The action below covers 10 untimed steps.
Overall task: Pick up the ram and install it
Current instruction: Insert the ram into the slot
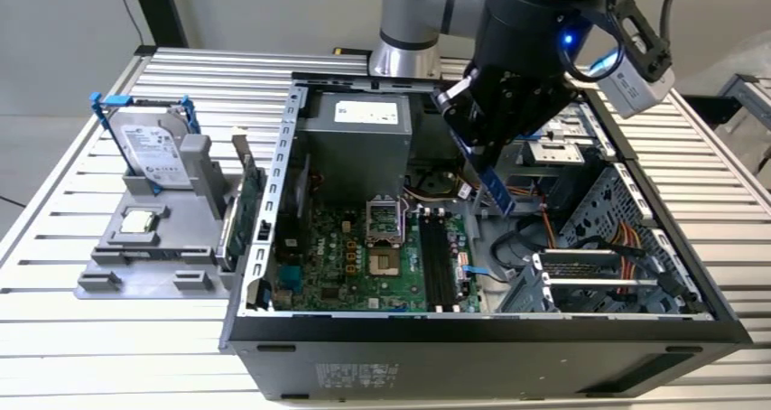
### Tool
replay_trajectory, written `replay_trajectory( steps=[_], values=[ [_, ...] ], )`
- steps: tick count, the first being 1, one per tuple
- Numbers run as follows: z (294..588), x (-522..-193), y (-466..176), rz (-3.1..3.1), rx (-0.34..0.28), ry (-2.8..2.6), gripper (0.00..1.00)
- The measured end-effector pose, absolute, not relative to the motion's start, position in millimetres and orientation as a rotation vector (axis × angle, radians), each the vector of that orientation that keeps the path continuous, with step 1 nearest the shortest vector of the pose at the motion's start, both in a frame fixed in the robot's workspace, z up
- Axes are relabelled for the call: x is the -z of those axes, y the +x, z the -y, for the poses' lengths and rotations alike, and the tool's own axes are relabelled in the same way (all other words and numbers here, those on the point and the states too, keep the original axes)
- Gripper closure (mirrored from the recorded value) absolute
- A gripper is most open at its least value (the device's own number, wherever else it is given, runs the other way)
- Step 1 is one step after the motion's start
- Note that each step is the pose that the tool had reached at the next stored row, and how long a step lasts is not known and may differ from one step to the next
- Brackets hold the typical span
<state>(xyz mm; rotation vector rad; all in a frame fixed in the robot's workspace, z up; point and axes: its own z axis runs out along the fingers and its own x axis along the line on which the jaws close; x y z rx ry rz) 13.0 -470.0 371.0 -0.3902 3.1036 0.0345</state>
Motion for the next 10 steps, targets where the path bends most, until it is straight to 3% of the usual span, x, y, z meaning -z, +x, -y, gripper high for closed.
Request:
replay_trajectory(
  steps=[10],
  values=[
    [470.0,-366.4,13.2,-3.111,-0.034,-0.322,1.0]
  ],
)
